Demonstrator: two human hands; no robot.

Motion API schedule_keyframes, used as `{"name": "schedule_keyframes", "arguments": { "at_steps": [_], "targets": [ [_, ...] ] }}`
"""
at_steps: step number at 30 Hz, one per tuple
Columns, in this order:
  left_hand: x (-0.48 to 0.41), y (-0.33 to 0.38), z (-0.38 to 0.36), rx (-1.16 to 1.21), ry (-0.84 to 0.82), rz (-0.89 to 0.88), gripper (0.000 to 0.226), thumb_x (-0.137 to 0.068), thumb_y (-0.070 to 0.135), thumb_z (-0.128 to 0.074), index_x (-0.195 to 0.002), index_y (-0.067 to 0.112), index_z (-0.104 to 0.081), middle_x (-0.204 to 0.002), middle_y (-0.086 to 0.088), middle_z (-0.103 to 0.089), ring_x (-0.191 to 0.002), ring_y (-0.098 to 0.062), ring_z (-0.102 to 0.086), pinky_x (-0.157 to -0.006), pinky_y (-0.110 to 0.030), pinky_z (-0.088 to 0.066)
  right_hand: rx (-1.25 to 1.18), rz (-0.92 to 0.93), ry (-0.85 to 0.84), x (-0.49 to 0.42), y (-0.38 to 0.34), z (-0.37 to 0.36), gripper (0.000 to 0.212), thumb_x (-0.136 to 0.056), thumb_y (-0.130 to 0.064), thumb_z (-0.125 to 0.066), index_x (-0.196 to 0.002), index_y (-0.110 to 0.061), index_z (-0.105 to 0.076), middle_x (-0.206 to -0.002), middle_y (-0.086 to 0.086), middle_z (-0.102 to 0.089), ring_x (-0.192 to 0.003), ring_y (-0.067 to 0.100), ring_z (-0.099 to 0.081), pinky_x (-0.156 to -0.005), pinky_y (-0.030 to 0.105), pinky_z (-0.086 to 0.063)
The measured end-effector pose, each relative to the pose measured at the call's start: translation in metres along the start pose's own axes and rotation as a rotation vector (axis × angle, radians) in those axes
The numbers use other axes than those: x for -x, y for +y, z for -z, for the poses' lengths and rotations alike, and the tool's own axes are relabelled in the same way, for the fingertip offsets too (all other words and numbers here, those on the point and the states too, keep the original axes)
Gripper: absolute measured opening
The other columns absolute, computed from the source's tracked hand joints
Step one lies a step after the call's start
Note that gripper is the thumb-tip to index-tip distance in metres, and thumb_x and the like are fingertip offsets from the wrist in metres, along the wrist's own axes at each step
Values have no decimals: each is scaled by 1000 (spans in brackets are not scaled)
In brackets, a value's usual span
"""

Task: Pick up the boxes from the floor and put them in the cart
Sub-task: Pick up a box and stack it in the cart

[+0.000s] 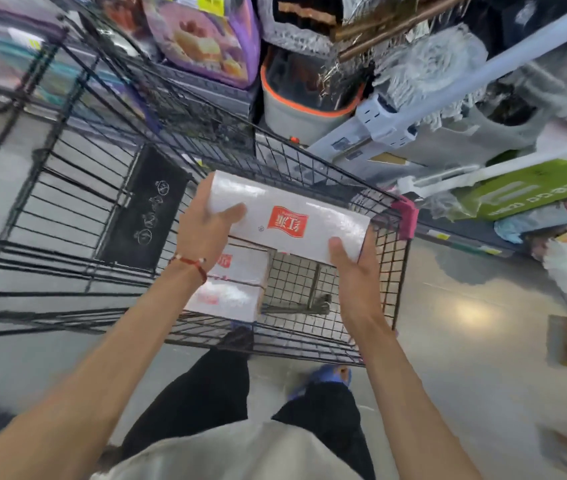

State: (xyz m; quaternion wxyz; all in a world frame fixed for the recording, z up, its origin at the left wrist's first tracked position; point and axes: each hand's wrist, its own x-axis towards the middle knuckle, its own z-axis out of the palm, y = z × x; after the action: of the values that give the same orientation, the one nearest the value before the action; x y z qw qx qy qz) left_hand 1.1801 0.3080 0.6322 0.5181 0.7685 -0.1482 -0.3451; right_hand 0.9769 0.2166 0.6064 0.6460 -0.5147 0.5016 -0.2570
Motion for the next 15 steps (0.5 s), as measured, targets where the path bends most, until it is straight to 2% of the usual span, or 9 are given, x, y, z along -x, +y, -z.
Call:
{"name": "schedule_keyframes", "arguments": {
  "at_steps": [3,7,11,15],
  "targets": [
    [-39,-10,18,11,-28,8,60,-91,10,-66,-147,24,-47,-135,0,-61,-121,-16,-59,-101,-30,-49,-16,8,-4,-15,6,-31,53,-105,-13,-59,-153,-20,-40,-122,-17,-72,-113,0,-68,-90,13,-54],
    [-82,-30,25,69,-59,-7,61,-93,3,-63,-148,20,-45,-140,-3,-58,-122,-14,-58,-90,-15,-50,-3,48,-2,-44,18,-55,54,-105,-7,-57,-154,-13,-37,-121,-20,-71,-112,-5,-66,-90,10,-52],
    [-119,-52,23,93,-84,8,59,-93,2,-62,-147,18,-45,-140,-6,-58,-129,-20,-56,-107,-33,-48,16,44,2,-76,35,-70,49,-105,-4,-55,-151,-12,-40,-129,-3,-66,-111,-4,-66,-90,11,-52],
    [-150,-77,21,75,-66,23,59,-94,5,-62,-149,19,-44,-141,-4,-57,-129,-17,-56,-108,-33,-48,32,47,-17,-108,58,-83,51,-105,-3,-54,-153,-9,-37,-133,3,-63,-110,-4,-66,-90,13,-53]
  ]
}}
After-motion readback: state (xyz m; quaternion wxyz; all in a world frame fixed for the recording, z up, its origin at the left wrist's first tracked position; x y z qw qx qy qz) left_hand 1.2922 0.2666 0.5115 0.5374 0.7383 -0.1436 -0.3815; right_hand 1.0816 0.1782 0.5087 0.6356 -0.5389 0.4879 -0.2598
